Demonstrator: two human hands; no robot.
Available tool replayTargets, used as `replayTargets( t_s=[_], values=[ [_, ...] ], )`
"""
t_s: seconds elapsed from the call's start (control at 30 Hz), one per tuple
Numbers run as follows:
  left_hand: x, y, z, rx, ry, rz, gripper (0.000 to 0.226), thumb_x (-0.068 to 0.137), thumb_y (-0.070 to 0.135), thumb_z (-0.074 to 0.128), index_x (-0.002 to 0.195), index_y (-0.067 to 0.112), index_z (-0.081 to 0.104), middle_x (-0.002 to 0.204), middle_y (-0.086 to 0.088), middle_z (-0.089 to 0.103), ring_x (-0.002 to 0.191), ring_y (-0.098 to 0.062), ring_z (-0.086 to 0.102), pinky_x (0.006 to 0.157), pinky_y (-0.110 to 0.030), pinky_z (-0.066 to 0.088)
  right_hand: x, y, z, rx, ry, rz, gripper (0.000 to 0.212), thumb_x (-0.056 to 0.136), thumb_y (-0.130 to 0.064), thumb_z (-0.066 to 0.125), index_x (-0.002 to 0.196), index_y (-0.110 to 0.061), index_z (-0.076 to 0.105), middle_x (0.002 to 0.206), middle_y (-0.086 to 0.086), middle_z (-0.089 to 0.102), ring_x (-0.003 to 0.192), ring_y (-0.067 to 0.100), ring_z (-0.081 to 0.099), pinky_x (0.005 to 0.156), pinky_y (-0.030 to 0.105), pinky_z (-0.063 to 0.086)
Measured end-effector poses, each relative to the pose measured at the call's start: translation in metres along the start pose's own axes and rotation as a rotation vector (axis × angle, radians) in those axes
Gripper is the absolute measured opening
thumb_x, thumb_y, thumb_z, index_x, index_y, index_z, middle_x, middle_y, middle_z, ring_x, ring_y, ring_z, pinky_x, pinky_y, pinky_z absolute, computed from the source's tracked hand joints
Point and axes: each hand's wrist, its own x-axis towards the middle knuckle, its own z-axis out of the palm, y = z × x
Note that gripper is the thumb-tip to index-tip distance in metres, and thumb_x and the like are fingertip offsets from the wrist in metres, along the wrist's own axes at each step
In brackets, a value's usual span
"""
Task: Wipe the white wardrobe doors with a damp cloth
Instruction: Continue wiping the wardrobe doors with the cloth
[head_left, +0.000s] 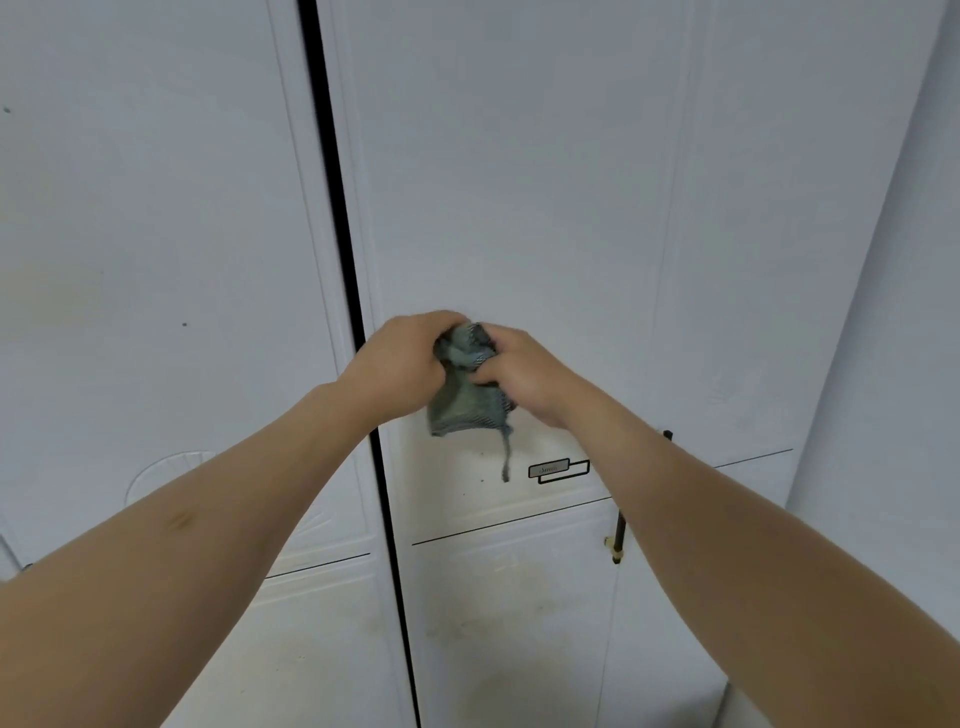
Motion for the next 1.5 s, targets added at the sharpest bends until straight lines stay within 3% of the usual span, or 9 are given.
replayTargets(
  t_s=[0.17,0.4,0.7,0.8,0.93,1.1,1.27,1.37,1.5],
  values=[
    [0.003,0.019,-0.009,-0.348,-0.114,-0.217,0.022,0.093,0.005,0.055,0.101,0.017,0.071,0.090,-0.007,0.075,0.078,-0.021,0.071,0.076,-0.041,0.060,-0.004,-0.015,-0.028,0.085,0.151,0.101,0.015,0.076,-0.006,0.062,0.090,-0.010,0.065,0.083,0.015,0.065,0.076,0.030,0.064,0.067,0.040,0.052],
    [0.016,0.026,-0.005,-0.402,-0.073,-0.312,0.012,0.096,0.011,0.060,0.089,0.007,0.070,0.089,-0.016,0.073,0.072,-0.021,0.068,0.075,-0.046,0.062,-0.017,-0.016,-0.045,0.143,0.177,0.219,0.022,0.092,-0.019,0.068,0.100,0.001,0.071,0.100,0.020,0.075,0.090,0.033,0.074,0.088,0.051,0.058],
    [0.019,0.008,-0.034,-0.214,0.325,-0.337,0.026,0.092,0.010,0.045,0.104,0.022,0.065,0.096,0.006,0.069,0.085,-0.015,0.070,0.061,-0.024,0.046,0.022,-0.069,-0.069,-0.263,0.935,-0.173,0.025,0.090,-0.037,0.062,0.080,-0.018,0.050,0.068,-0.009,0.050,0.057,0.010,0.046,0.052,0.028,0.038],
    [0.016,-0.001,-0.044,-0.185,0.354,-0.342,0.035,0.087,0.002,0.037,0.102,0.020,0.063,0.101,0.002,0.068,0.092,-0.018,0.068,0.063,-0.025,0.046,0.048,-0.076,-0.055,-0.462,0.834,-0.274,0.024,0.093,-0.044,0.059,0.095,-0.021,0.062,0.080,-0.010,0.060,0.072,0.011,0.057,0.065,0.031,0.049],
    [0.011,-0.013,-0.048,-0.137,0.330,-0.330,0.041,0.079,-0.003,0.035,0.099,0.019,0.063,0.098,0.001,0.068,0.092,-0.019,0.067,0.065,-0.025,0.048,0.061,-0.061,-0.009,-0.490,0.663,-0.394,0.026,0.095,-0.040,0.062,0.115,-0.023,0.063,0.092,-0.014,0.062,0.077,0.005,0.056,0.060,0.007,0.037],
    [0.010,-0.019,-0.040,-0.039,0.351,-0.264,0.036,0.084,-0.003,0.042,0.104,0.015,0.066,0.099,0.002,0.068,0.094,-0.016,0.063,0.078,-0.022,0.049,0.043,0.002,0.043,-0.865,0.367,-0.557,0.034,0.086,-0.023,0.056,0.120,-0.019,0.057,0.099,0.004,0.068,0.085,0.029,0.063,0.063,0.038,0.053],
    [0.015,-0.013,-0.019,0.082,0.294,-0.174,0.037,0.092,0.000,0.040,0.118,0.011,0.064,0.116,-0.001,0.066,0.107,-0.019,0.060,0.093,-0.032,0.050,0.013,0.073,0.033,-1.188,0.112,-0.690,0.051,0.077,-0.010,0.069,0.127,-0.016,0.064,0.103,0.006,0.066,0.100,0.033,0.061,0.060,0.039,0.055],
    [0.020,-0.002,-0.006,0.098,0.271,-0.134,0.039,0.090,0.000,0.043,0.122,0.012,0.062,0.118,-0.002,0.063,0.106,-0.019,0.059,0.092,-0.033,0.050,0.021,0.058,-0.007,-1.154,0.224,-0.620,0.055,0.077,-0.011,0.072,0.130,-0.018,0.061,0.106,0.009,0.064,0.094,0.034,0.061,0.055,0.041,0.056],
    [0.026,0.006,0.002,0.114,0.229,-0.114,0.046,0.087,-0.002,0.042,0.127,0.013,0.060,0.125,-0.002,0.057,0.105,-0.020,0.058,0.090,-0.037,0.051,0.039,0.009,-0.079,-0.969,0.565,-0.530,0.051,0.096,-0.024,0.060,0.146,-0.023,0.049,0.129,0.013,0.053,0.101,0.033,0.060,0.079,0.040,0.054]
  ],
)
